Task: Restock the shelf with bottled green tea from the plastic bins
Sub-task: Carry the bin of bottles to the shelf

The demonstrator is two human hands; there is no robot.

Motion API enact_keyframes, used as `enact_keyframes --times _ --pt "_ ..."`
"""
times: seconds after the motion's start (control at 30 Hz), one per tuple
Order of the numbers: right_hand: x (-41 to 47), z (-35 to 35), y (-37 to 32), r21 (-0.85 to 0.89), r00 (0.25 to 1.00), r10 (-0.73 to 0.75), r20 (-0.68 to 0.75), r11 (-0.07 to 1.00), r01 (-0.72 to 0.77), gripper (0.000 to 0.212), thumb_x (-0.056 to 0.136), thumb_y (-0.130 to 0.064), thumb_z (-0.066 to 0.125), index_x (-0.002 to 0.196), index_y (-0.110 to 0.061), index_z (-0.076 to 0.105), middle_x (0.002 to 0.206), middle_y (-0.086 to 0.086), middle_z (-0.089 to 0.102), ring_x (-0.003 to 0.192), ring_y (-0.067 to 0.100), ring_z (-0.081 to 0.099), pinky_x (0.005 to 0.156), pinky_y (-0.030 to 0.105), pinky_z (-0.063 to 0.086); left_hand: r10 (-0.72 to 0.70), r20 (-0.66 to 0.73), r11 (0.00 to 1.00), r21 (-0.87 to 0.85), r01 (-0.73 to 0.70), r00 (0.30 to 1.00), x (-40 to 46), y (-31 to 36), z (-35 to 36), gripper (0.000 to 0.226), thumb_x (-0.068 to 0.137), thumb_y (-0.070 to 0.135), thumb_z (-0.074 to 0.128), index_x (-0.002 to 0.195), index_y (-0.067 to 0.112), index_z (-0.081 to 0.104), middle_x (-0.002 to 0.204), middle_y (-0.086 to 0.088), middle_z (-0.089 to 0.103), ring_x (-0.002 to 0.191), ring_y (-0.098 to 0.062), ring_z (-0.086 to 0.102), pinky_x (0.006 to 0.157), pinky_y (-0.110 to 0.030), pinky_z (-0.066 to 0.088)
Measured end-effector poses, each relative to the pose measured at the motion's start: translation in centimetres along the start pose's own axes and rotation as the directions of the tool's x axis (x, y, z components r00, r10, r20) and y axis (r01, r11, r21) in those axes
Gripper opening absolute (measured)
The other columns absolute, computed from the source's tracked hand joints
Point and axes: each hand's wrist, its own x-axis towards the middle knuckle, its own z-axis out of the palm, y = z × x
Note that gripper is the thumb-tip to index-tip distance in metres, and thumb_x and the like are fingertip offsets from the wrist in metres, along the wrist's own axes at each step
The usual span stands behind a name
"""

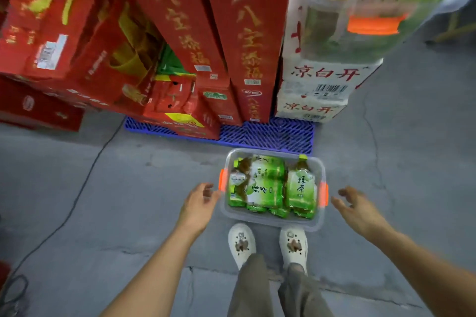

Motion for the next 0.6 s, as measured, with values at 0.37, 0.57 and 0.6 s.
enact_keyframes --times 0.37,0.57,0.6 --pt "20.6 11.3 6.8 0.262 0.928 0.371 -0.045 0.900 -0.347 0.084 0.088 -0.065 0.048 0.151 -0.011 0.031 0.147 0.028 0.033 0.132 0.044 0.040 0.111 0.054 0.034 -0.258 -0.019 0.966 -0.040 0.257 0.966 23.4 -8.2 13.3 0.063 0.105 0.044 0.041 0.155 0.006 0.033 0.159 -0.022 0.031 0.144 -0.037 0.034 0.120 -0.043 0.025" --pt "26.5 14.2 11.0 0.492 0.872 0.483 0.086 0.740 -0.458 0.103 0.077 -0.087 0.021 0.145 -0.013 0.044 0.152 0.014 0.040 0.140 0.031 0.037 0.116 0.047 0.024 -0.462 -0.010 0.873 -0.184 0.452 0.887 29.3 -10.8 16.4 0.073 0.104 0.058 0.026 0.158 0.010 0.022 0.162 -0.019 0.027 0.147 -0.038 0.029 0.120 -0.050 0.021" --pt "26.6 14.3 10.8 0.528 0.862 0.496 0.105 0.707 -0.470 0.096 0.080 -0.085 0.020 0.135 -0.014 0.055 0.143 0.014 0.051 0.133 0.031 0.046 0.112 0.048 0.030 -0.494 0.023 0.839 -0.251 0.483 0.869 29.8 -11.1 16.6 0.075 0.102 0.062 0.026 0.154 0.009 0.033 0.156 -0.019 0.038 0.141 -0.038 0.039 0.117 -0.050 0.029"
